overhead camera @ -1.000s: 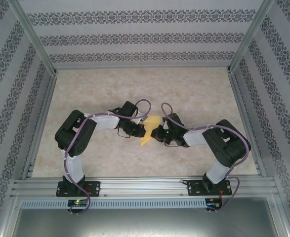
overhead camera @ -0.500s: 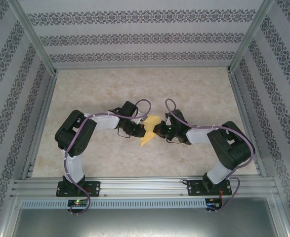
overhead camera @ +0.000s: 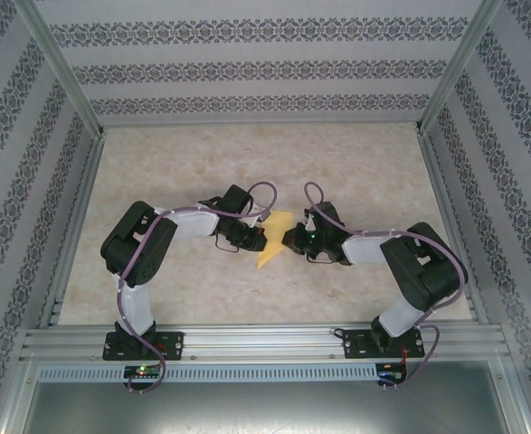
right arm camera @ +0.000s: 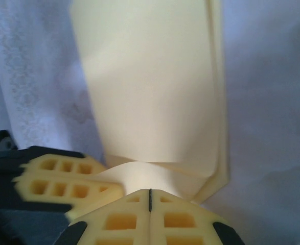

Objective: Fold a paper plane with a square sheet of paper (pick it up from the middle)
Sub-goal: Third fold the triangle at the center of the table.

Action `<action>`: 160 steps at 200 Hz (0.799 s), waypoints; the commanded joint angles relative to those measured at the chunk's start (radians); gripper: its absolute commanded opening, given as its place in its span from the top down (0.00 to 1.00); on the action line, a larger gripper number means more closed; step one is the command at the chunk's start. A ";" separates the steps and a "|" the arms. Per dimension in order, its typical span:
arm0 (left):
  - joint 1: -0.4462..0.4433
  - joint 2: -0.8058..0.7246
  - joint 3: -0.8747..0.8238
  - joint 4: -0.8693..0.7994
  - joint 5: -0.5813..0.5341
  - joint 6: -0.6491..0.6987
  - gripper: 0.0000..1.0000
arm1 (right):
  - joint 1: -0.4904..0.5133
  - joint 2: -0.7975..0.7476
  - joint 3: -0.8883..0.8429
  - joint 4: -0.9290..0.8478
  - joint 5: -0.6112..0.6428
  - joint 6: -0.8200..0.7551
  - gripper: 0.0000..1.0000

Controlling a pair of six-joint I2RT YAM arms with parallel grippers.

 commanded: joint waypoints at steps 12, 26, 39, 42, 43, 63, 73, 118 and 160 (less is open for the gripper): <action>-0.008 0.042 -0.002 -0.056 -0.026 0.028 0.99 | -0.028 -0.009 0.051 -0.057 -0.009 -0.043 1.00; -0.009 0.042 -0.002 -0.056 -0.025 0.028 0.99 | -0.030 0.017 0.039 -0.018 -0.020 -0.030 1.00; -0.008 0.041 -0.003 -0.056 -0.024 0.028 0.99 | -0.029 0.048 0.030 0.006 -0.016 -0.023 1.00; -0.008 0.041 -0.003 -0.056 -0.024 0.028 0.99 | -0.031 0.054 0.029 0.008 -0.013 -0.023 1.00; -0.009 0.040 -0.003 -0.056 -0.024 0.028 0.99 | -0.031 0.056 0.028 0.008 -0.011 -0.023 1.00; -0.008 0.040 -0.002 -0.058 -0.024 0.029 0.99 | -0.036 0.089 0.011 0.002 0.005 -0.029 1.00; -0.008 0.041 -0.002 -0.058 -0.024 0.029 0.99 | -0.036 0.093 -0.005 -0.001 0.012 -0.027 1.00; -0.008 0.041 -0.003 -0.058 -0.009 0.030 0.99 | -0.039 0.046 -0.041 -0.065 0.042 -0.050 1.00; -0.008 0.042 0.004 -0.065 0.000 0.032 0.99 | -0.042 -0.041 0.045 -0.116 0.019 -0.074 1.00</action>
